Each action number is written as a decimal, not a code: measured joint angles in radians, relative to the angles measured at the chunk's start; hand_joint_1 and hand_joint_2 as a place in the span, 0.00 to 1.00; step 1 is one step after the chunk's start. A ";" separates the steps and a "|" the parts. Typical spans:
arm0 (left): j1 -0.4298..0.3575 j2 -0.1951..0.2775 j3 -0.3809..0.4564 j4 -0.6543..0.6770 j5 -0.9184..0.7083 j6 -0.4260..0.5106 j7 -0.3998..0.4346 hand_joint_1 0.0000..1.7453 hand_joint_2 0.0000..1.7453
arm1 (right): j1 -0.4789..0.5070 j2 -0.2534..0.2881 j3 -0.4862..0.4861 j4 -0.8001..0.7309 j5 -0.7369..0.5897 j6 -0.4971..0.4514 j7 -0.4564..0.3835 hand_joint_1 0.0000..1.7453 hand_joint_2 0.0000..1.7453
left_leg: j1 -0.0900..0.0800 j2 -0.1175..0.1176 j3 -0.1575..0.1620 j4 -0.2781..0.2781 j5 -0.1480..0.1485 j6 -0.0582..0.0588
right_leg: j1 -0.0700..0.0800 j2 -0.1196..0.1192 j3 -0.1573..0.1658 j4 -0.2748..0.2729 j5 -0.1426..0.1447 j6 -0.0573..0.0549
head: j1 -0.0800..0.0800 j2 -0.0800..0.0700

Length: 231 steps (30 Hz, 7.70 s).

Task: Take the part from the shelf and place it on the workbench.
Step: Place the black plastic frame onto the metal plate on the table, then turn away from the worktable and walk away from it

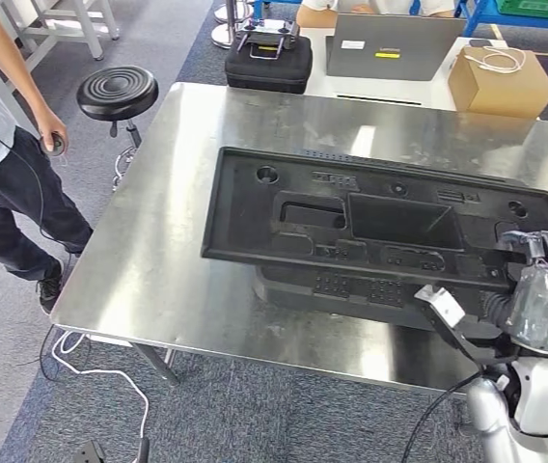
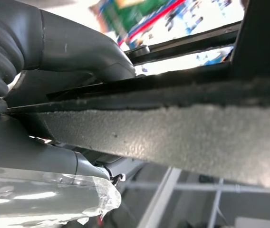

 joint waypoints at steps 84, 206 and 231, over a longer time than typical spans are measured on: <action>-0.011 -0.018 -0.065 0.000 0.000 -0.017 0.034 0.00 0.00 | -0.132 -0.060 0.242 0.523 0.139 0.038 0.332 0.00 0.00 | 0.001 0.005 0.008 0.000 -0.001 -0.001 | 0.001 0.006 0.005 0.000 0.001 0.000 | 0.000 0.000; 0.023 -0.020 -0.014 0.000 0.000 0.153 0.037 0.00 0.00 | 0.482 0.383 -0.353 -0.470 -0.651 -0.003 -0.694 0.00 1.00 | 0.006 0.020 0.073 -0.035 -0.021 0.020 | -0.005 -0.012 -0.107 0.079 -0.004 0.023 | 0.011 0.000; 0.021 -0.012 0.002 0.000 0.000 0.143 0.035 0.00 0.00 | 0.421 0.384 -0.315 -0.407 -0.590 -0.003 -0.660 0.00 1.00 | 0.013 0.010 0.123 0.006 -0.063 -0.030 | 0.011 -0.018 -0.075 0.004 0.072 -0.013 | 0.011 0.000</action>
